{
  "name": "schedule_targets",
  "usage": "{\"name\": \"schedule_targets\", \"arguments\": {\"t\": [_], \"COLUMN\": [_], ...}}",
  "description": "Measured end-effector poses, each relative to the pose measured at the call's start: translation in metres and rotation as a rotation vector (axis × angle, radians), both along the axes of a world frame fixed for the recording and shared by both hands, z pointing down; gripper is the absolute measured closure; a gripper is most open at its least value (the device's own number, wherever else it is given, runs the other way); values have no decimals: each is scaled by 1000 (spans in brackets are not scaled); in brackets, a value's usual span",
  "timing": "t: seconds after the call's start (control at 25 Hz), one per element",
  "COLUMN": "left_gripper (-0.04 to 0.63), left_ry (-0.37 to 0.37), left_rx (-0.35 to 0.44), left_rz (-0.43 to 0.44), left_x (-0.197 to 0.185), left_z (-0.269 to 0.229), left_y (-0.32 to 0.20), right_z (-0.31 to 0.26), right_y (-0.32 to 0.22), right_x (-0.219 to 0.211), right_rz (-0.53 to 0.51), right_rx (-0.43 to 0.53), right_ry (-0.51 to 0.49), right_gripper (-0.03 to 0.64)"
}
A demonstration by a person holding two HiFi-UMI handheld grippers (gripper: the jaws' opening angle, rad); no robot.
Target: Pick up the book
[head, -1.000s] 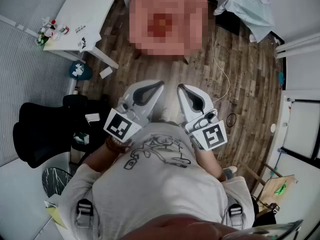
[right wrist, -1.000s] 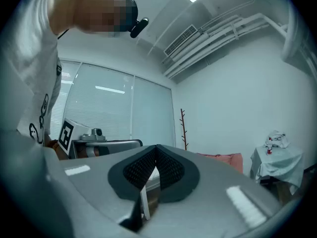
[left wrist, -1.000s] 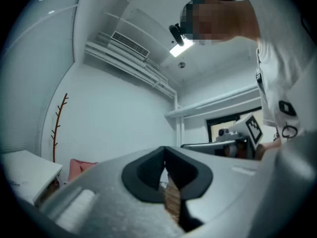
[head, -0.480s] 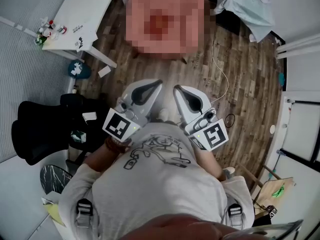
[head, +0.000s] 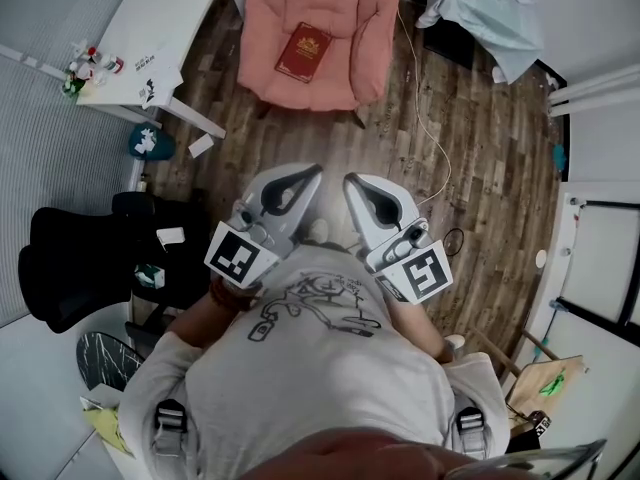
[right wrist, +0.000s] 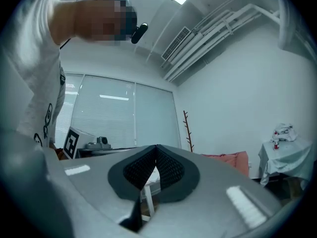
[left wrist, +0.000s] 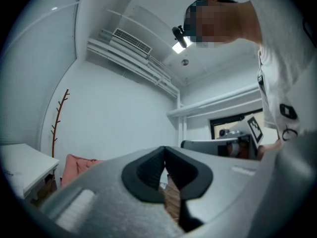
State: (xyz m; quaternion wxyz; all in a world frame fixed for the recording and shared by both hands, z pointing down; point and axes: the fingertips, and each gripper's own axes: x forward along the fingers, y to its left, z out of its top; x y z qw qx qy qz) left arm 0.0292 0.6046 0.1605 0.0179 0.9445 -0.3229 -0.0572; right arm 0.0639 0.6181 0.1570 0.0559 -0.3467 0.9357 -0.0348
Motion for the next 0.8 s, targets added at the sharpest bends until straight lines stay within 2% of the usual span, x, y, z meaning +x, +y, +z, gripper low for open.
{"name": "schedule_targets", "arguments": {"t": [0.4,0.8], "left_gripper": [594,592], "left_ry": [-3,7], "left_rx": [-18,-25], "left_rz": [-27,-15], "left_x": [-17,-50], "left_z": [15,15], "left_y": [-52,-154], "right_z": [14,14], "right_y": [-49,-153], "right_x": [-12,-46], "right_rz": [-13,-12], "right_rx": [-11,-14], "right_ry": [29,57], "right_gripper": [611,611]}}
